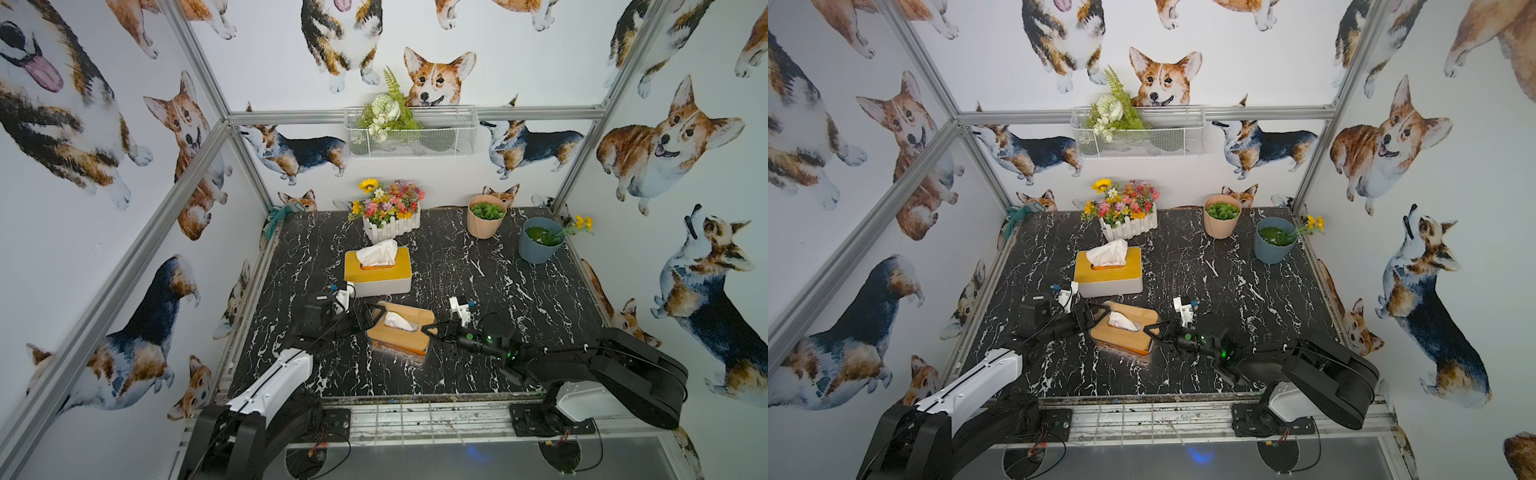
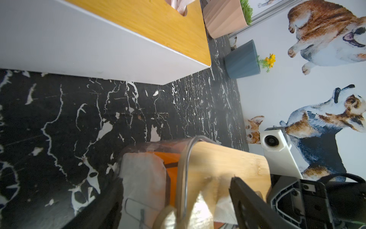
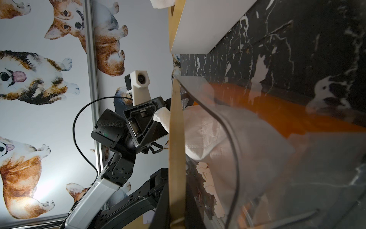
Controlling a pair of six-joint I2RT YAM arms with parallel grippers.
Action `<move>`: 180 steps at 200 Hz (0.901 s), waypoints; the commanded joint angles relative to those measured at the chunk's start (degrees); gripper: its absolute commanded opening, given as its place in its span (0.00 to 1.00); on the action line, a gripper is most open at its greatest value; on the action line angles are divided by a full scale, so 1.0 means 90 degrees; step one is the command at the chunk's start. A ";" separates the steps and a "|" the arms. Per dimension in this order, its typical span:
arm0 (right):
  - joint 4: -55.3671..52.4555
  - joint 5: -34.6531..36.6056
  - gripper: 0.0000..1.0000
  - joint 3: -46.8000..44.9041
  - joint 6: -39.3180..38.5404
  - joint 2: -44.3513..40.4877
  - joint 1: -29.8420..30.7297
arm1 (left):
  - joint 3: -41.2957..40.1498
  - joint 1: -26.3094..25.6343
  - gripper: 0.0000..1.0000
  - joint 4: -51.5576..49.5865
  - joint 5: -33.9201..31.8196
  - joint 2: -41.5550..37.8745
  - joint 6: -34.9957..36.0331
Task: Put the tissue paper into the tissue box
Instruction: Close the box lid on the tissue box.
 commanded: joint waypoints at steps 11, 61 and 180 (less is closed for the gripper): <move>-0.0394 0.0195 0.00 0.0152 -0.0191 0.0044 0.0123 | -0.0019 0.0004 0.88 0.0179 -0.0053 -0.0012 0.0016; -0.0035 0.0168 0.00 0.0203 -0.0025 0.0384 0.0295 | -0.0043 -0.0005 0.86 0.0163 -0.0046 -0.0033 0.0023; 0.0257 0.0181 0.00 -0.0037 0.0150 0.0456 0.0295 | -0.0070 -0.0005 0.57 0.0210 -0.0017 0.0121 0.0128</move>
